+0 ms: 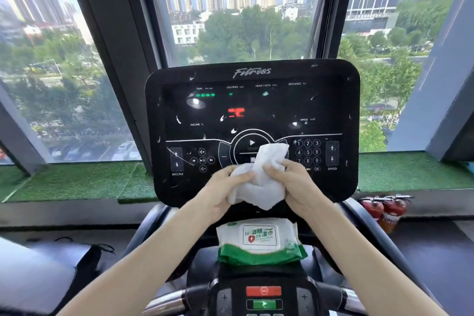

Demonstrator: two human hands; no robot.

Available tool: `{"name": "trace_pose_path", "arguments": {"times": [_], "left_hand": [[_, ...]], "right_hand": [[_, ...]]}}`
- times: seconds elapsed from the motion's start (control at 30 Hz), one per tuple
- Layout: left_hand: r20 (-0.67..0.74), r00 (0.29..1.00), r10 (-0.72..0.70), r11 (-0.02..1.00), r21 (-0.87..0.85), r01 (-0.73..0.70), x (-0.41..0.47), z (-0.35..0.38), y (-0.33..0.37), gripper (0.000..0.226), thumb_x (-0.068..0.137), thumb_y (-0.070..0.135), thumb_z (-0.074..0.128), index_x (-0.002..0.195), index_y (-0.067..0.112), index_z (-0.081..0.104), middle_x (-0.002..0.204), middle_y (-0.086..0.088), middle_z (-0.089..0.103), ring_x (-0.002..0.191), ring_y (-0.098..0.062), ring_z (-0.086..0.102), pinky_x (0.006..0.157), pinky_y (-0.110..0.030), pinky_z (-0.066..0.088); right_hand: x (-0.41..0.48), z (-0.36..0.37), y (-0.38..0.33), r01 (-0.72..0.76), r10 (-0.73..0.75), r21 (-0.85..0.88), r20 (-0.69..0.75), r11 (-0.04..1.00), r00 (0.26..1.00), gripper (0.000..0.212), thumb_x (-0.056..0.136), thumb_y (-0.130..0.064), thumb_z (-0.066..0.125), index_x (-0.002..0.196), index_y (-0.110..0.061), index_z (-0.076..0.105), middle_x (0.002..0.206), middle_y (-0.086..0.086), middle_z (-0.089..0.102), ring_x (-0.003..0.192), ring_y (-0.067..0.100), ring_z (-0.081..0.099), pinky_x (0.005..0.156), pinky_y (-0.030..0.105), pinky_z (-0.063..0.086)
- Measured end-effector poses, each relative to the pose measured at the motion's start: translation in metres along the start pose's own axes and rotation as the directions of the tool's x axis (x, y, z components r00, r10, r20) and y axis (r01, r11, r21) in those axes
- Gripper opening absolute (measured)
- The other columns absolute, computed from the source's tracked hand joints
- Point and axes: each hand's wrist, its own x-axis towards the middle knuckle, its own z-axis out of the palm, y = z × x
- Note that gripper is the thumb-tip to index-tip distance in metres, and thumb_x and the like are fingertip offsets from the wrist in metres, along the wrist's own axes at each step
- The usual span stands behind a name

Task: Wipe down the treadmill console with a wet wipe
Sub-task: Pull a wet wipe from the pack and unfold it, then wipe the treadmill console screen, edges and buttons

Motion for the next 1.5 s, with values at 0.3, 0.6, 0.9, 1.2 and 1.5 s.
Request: {"name": "trace_pose_path", "arguments": {"times": [0.3,0.6,0.9,1.2,1.5], "left_hand": [[-0.466,0.868,0.169,0.985,0.064,-0.158,-0.010,-0.017,0.010,0.018,0.084,-0.006,0.045,0.095,0.004,0.056,0.087,-0.011,0.064,0.076,-0.021,0.062,0.067,-0.035,0.054],[0.173,0.945,0.277,0.793,0.514,-0.326,-0.016,0.003,0.033,0.051,0.082,0.046,0.064,0.125,0.023,0.051,0.121,-0.001,0.062,0.112,-0.008,0.058,0.096,-0.024,0.044],[0.028,0.994,0.105,0.988,-0.120,-0.101,-0.017,0.002,0.036,0.037,0.086,0.016,0.060,0.119,-0.002,0.056,0.108,-0.019,0.066,0.090,-0.029,0.066,0.077,-0.039,0.056],[-0.079,0.991,0.110,0.991,-0.067,-0.115,-0.023,-0.005,0.042,0.024,0.085,0.008,0.061,0.108,0.008,0.059,0.098,-0.009,0.065,0.083,-0.020,0.065,0.074,-0.031,0.055],[-0.013,0.921,0.390,0.870,0.333,-0.364,-0.046,-0.015,0.044,0.036,0.064,-0.023,0.053,0.051,0.010,0.060,0.072,0.004,0.050,0.062,-0.010,0.049,0.055,-0.018,0.042]], "right_hand": [[0.003,0.005,-0.011,0.066,-0.066,-0.003,-0.079,0.998,0.995,0.016,0.083,-0.010,0.067,0.095,0.000,0.066,0.093,0.019,0.070,0.082,0.031,0.068,0.075,0.043,0.058],[0.005,0.024,-0.028,0.089,0.011,-0.503,0.192,0.860,0.981,0.036,0.082,-0.027,0.070,0.094,0.006,0.064,0.086,0.022,0.068,0.074,0.024,0.066,0.066,0.031,0.053],[0.002,-0.001,-0.014,-0.279,0.236,0.526,0.149,0.803,0.960,0.071,0.084,-0.067,0.042,0.109,-0.006,0.068,0.106,0.011,0.067,0.103,0.023,0.060,0.088,0.036,0.048],[-0.005,0.003,-0.005,-0.165,0.168,-0.033,0.133,0.986,0.977,0.037,0.079,0.008,0.062,0.114,-0.002,0.061,0.109,0.013,0.067,0.089,0.020,0.067,0.076,0.033,0.058],[0.003,-0.008,-0.030,0.158,-0.103,-0.209,0.250,0.965,0.963,0.053,0.075,0.027,0.044,0.056,-0.014,0.071,0.067,0.002,0.069,0.059,0.014,0.064,0.048,0.021,0.048]]}}
